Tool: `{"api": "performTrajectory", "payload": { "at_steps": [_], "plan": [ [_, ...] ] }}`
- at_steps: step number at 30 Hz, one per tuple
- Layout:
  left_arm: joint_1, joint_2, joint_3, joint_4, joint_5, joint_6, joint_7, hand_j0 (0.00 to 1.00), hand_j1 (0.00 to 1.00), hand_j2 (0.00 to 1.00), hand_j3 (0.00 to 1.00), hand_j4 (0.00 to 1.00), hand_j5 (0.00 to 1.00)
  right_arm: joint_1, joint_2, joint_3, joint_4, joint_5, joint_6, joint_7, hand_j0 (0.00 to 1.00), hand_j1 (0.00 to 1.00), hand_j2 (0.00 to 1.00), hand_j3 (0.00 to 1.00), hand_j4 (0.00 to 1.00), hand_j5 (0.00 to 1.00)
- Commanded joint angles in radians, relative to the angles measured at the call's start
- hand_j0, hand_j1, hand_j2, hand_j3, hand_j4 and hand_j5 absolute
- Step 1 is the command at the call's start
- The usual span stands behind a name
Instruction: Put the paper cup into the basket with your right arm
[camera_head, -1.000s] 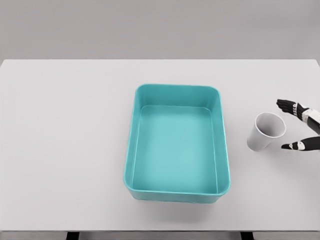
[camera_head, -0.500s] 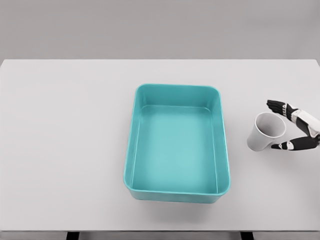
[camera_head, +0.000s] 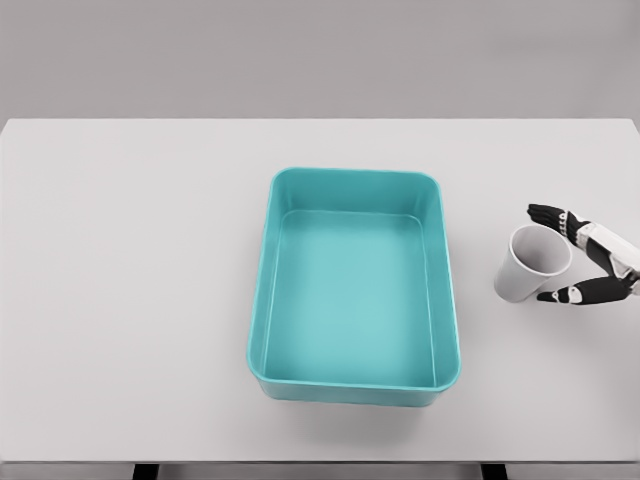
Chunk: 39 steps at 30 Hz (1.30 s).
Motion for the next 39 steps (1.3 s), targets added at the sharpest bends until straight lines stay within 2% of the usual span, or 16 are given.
{"api": "performTrajectory", "payload": {
  "at_steps": [1, 30, 32, 37, 39],
  "plan": [
    [0.0, 0.0, 0.0, 0.0, 0.0, 0.0, 0.0, 1.0, 1.0, 1.0, 1.0, 1.0, 1.0, 0.0, 0.001, -0.001, -0.002, -0.006, 0.001, 0.0, 1.0, 1.0, 1.0, 1.0, 1.0, 1.0],
    [0.0, 0.0, 0.0, 0.0, 0.0, 0.0, 0.0, 1.0, 1.0, 1.0, 1.0, 1.0, 1.0, 0.0, 0.033, 0.006, -0.008, -0.012, 0.001, -0.003, 1.0, 1.0, 1.0, 1.0, 1.0, 1.0],
    [0.0, 0.0, 0.0, 0.0, 0.0, 0.0, 0.0, 1.0, 1.0, 1.0, 1.0, 1.0, 1.0, 0.0, 0.033, 0.006, -0.008, -0.012, 0.001, -0.003, 0.96, 0.96, 0.96, 0.96, 0.96, 0.96],
    [0.0, 0.0, 0.0, 0.0, 0.0, 0.0, 0.001, 1.0, 1.0, 1.0, 1.0, 1.0, 1.0, 0.0, 0.032, 0.006, -0.008, -0.014, 0.001, -0.003, 0.77, 0.77, 0.77, 0.77, 0.77, 0.77],
    [0.0, 0.0, 0.0, 0.0, 0.0, 0.0, 0.0, 1.0, 1.0, 1.0, 1.0, 1.0, 1.0, 0.0, 0.032, 0.006, -0.008, -0.012, 0.001, -0.003, 0.74, 0.74, 0.74, 0.74, 0.74, 0.74]
  ]
}}
